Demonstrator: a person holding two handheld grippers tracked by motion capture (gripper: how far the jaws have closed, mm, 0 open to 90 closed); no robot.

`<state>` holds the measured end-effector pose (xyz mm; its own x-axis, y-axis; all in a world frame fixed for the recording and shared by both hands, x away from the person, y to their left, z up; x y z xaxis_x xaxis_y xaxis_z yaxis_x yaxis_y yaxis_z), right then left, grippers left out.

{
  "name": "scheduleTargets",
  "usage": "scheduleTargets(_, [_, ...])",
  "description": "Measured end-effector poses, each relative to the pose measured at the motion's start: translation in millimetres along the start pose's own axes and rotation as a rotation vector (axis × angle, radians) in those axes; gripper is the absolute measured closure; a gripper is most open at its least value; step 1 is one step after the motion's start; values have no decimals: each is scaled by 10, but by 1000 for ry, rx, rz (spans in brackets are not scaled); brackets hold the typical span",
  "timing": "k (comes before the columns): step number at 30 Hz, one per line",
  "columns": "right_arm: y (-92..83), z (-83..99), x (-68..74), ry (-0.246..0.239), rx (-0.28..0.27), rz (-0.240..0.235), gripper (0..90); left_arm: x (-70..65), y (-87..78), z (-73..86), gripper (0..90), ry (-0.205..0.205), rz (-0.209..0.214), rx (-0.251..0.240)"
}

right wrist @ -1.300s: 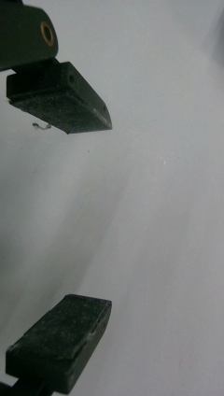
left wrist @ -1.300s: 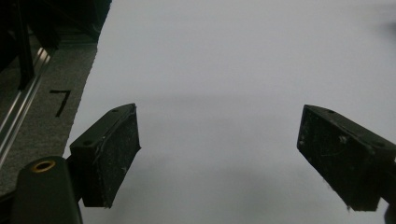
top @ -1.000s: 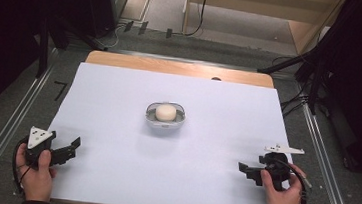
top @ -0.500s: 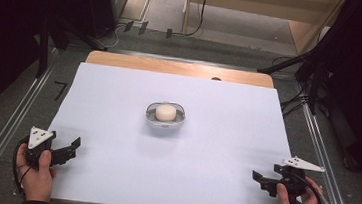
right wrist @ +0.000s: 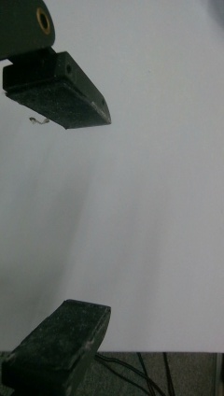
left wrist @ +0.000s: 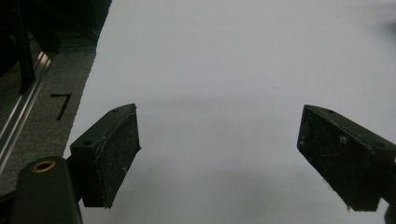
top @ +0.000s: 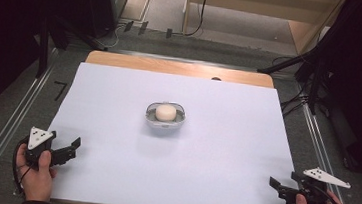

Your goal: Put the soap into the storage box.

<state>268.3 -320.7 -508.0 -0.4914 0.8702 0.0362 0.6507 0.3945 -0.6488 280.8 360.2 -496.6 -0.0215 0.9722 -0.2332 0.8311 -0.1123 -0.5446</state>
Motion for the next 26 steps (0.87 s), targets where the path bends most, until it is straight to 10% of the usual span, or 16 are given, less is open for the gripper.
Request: scheduleTargets(26, [80, 131, -30, 74, -54, -42, 89, 10, 3, -1, 140, -4, -12, 4])
Point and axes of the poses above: each handheld gripper's, and its own axes: y roughly forward along the jaws, z roughly out of its underside, x roughly to its left, the point moved 6 cm from there along y, roughly forward along the jaws, and after that the axes turned 14 degrees about -y, right-handed, at the moved point
